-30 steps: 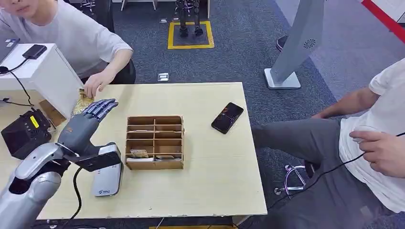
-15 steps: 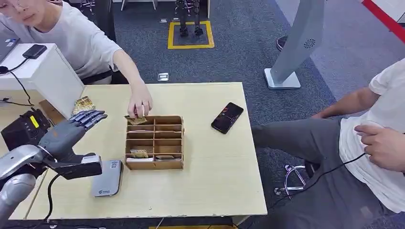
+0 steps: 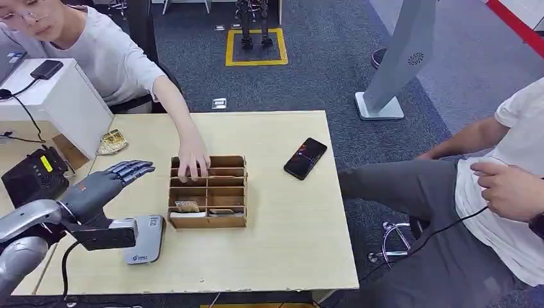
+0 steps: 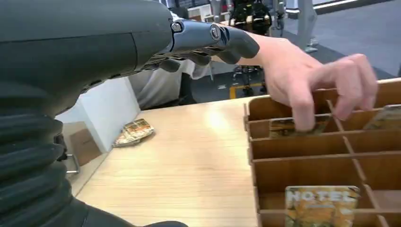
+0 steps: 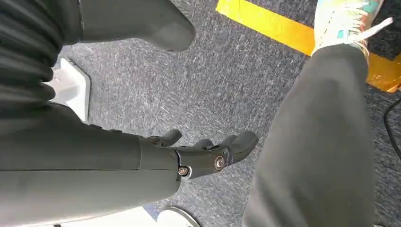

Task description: Pass the card to the sensor for recognition and then transmit it.

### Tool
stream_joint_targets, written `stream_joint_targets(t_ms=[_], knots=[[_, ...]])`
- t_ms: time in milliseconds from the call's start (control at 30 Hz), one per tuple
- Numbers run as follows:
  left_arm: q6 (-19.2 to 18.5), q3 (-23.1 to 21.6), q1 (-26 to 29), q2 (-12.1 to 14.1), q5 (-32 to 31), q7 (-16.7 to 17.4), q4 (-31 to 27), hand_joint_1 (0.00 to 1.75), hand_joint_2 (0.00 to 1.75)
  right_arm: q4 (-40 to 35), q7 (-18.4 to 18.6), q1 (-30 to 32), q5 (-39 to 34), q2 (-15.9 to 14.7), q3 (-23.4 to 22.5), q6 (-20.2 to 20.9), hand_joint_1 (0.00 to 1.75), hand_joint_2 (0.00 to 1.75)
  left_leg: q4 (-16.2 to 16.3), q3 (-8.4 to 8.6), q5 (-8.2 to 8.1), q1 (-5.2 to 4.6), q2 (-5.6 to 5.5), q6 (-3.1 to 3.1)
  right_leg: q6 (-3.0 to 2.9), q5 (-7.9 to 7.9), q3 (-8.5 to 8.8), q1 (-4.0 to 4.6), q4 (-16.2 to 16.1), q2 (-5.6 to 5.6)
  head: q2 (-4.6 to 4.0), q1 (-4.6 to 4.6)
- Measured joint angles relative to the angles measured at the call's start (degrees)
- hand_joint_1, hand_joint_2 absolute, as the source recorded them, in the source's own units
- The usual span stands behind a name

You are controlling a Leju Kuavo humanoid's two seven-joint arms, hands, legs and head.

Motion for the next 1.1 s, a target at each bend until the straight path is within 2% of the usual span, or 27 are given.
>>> stream_joint_targets(t_ms=[867,1100], knots=[[2.25,-3.65,-0.17,-3.34,-0.44,1.03,0.07,0.00,1.75,-0.11,0.33,-0.46,0.31,0.24,0.02,0.11,0.00,1.75,0.00,-0.01,0.00,0.00,0.02,0.00,0.00,0.00,0.00,0.00,0.00,0.01,0.00,0.00],[4.13,-4.32,-0.11,-4.48,-3.30,2.69,0.81,0.00,1.75,-0.11,0.35,-0.47,0.24,0.26,0.02,0.09,0.00,1.75,0.00,-0.01,0.00,0.00,0.02,0.00,0.00,0.00,0.00,0.00,0.00,0.01,0.00,0.00]])
